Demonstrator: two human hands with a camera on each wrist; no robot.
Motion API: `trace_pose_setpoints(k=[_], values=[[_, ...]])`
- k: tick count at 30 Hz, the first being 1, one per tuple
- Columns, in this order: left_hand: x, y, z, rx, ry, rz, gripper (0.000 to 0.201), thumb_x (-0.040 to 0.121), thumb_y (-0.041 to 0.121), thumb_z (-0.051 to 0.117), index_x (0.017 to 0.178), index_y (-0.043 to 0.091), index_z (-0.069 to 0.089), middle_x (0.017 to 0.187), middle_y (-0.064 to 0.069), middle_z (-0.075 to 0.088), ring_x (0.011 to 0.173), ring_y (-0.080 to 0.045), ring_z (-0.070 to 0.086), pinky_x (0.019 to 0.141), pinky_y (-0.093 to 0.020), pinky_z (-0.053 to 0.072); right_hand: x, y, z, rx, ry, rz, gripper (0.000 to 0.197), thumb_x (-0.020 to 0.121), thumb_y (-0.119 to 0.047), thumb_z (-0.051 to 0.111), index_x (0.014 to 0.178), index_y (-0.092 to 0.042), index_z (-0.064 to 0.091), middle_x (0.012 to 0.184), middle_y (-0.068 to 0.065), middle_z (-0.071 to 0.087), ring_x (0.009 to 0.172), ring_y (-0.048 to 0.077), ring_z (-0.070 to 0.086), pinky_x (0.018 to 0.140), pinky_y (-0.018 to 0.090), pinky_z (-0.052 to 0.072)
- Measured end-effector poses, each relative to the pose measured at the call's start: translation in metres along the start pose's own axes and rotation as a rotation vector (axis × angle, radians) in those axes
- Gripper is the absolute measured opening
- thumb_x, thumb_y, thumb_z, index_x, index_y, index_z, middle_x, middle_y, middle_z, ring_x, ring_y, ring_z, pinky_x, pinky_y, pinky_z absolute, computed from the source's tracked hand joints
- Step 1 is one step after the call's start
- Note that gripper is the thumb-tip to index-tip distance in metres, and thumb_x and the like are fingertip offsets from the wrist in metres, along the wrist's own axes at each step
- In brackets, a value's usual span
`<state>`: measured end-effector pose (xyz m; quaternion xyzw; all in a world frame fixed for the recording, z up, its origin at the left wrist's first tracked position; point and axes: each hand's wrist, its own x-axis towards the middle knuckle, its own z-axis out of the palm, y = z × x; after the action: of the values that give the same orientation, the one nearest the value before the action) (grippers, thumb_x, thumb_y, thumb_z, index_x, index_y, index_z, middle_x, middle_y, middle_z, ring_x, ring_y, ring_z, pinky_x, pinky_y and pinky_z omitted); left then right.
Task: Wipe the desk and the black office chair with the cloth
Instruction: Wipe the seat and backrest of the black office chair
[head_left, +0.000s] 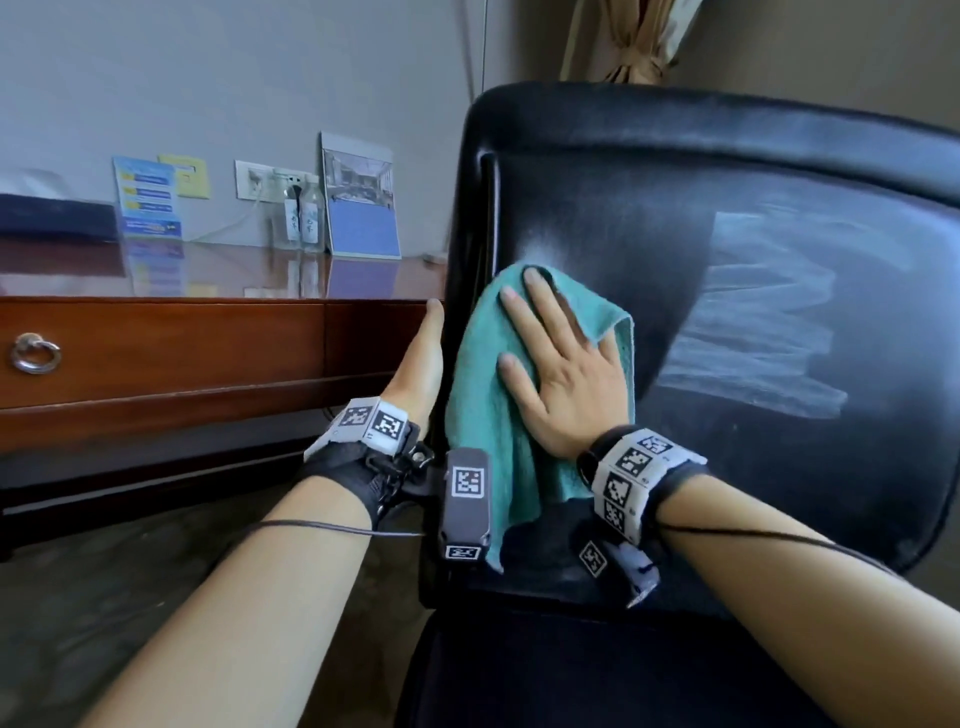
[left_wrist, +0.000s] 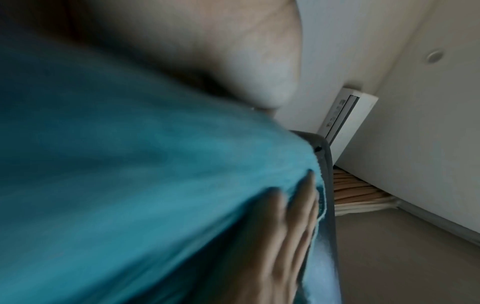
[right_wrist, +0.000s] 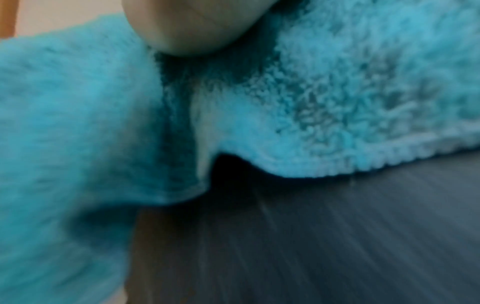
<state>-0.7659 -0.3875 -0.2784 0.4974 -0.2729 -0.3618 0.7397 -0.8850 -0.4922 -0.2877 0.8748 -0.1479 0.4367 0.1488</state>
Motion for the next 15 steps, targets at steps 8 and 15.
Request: trace_pose_setpoints(k=[8,15], values=[[-0.001,-0.028,-0.024,-0.137,0.027,-0.126,0.07,0.088,0.072,0.037,0.112,0.014,0.069,0.11,-0.016,0.07,0.102,-0.032,0.068,0.094,-0.047,0.05,-0.023,-0.021,0.025,-0.007,0.095,0.053,0.069,0.093,-0.056,0.036,0.153,-0.027,0.019,0.161,-0.002,0.012,0.142,0.016,0.026,0.112,0.042,0.019],[0.002,-0.057,-0.041,-0.333,-0.138,-0.159,0.079,0.089,0.075,0.019,0.122,0.016,0.06,0.118,-0.015,0.067,0.109,-0.032,0.064,0.093,-0.047,0.047,-0.076,-0.014,0.048,-0.041,0.027,-0.127,0.071,0.092,-0.057,0.031,0.152,-0.023,0.017,0.158,0.0,0.01,0.141,0.019,0.028,0.103,0.041,0.028]])
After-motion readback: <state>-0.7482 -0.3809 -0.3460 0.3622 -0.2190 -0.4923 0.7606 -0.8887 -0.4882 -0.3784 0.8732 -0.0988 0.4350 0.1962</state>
